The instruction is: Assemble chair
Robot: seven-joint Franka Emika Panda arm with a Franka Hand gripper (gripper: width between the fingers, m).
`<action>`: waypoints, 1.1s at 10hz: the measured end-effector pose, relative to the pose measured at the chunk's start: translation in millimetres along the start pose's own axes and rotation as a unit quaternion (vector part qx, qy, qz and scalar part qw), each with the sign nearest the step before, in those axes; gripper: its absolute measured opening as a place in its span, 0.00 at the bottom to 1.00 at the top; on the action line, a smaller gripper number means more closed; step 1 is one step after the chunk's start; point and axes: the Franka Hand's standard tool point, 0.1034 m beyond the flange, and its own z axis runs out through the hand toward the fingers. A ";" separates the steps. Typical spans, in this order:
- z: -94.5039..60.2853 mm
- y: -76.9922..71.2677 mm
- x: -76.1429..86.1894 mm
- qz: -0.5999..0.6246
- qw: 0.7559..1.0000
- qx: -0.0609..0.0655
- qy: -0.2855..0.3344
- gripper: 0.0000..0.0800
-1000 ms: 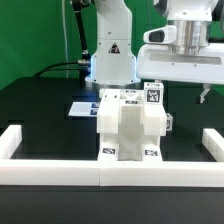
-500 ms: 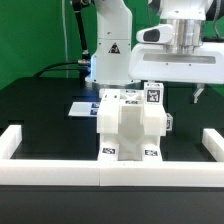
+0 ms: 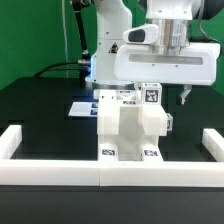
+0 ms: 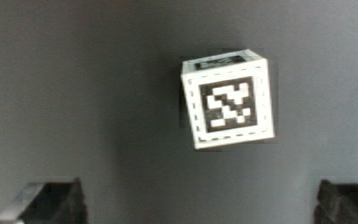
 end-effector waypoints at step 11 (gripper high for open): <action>19.8 -13.8 -14.1 0.005 1.000 -0.014 0.005 0.81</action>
Offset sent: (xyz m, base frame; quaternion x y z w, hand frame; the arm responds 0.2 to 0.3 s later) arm 0.0000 0.0000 0.0000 0.0000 0.0000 0.0000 1.0000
